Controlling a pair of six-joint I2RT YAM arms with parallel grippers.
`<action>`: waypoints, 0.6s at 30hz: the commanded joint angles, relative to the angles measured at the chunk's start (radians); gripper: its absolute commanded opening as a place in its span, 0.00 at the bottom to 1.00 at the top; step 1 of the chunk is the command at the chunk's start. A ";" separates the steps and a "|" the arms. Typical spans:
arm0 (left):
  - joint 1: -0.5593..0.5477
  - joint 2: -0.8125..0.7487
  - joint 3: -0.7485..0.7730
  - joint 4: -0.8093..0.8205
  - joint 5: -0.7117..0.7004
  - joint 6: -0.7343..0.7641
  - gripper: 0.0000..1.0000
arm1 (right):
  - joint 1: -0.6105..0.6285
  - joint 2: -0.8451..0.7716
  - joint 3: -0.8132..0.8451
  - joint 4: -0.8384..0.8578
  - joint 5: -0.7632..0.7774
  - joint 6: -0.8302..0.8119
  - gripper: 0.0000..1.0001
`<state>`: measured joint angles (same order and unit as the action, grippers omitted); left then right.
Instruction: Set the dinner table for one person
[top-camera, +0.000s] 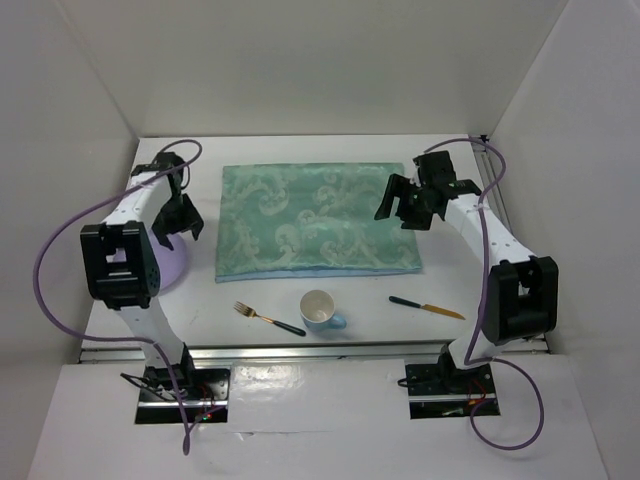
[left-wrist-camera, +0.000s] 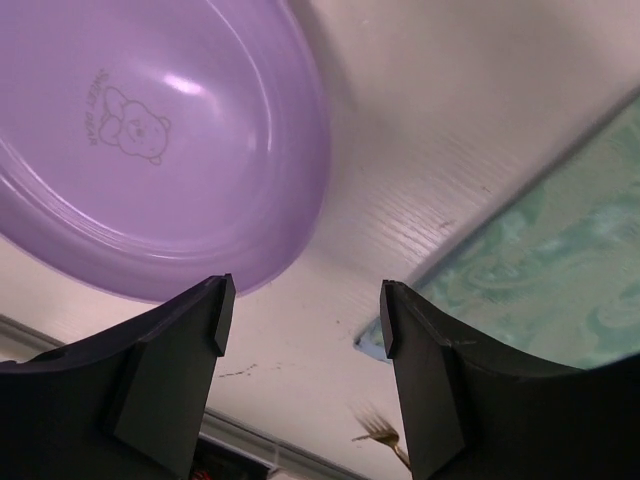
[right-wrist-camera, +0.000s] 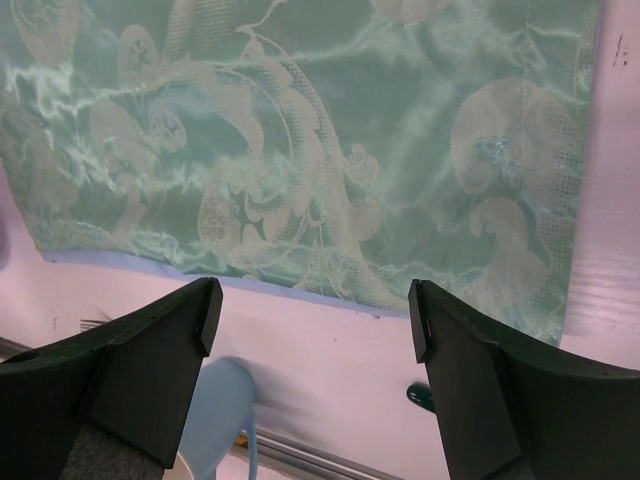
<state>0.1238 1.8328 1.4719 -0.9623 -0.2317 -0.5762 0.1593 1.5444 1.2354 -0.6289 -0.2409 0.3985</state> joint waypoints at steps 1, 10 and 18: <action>-0.012 0.055 0.030 -0.016 -0.148 -0.019 0.76 | 0.016 -0.023 -0.004 0.023 -0.023 -0.015 0.88; -0.026 0.200 0.040 0.031 -0.190 -0.057 0.63 | 0.016 -0.023 -0.023 0.023 -0.023 -0.015 0.89; -0.026 0.201 0.010 0.051 -0.169 -0.091 0.00 | 0.034 -0.023 -0.034 0.014 -0.014 -0.006 0.89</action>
<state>0.0971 2.0426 1.4876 -0.9306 -0.4263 -0.6319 0.1780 1.5444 1.2083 -0.6285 -0.2516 0.3988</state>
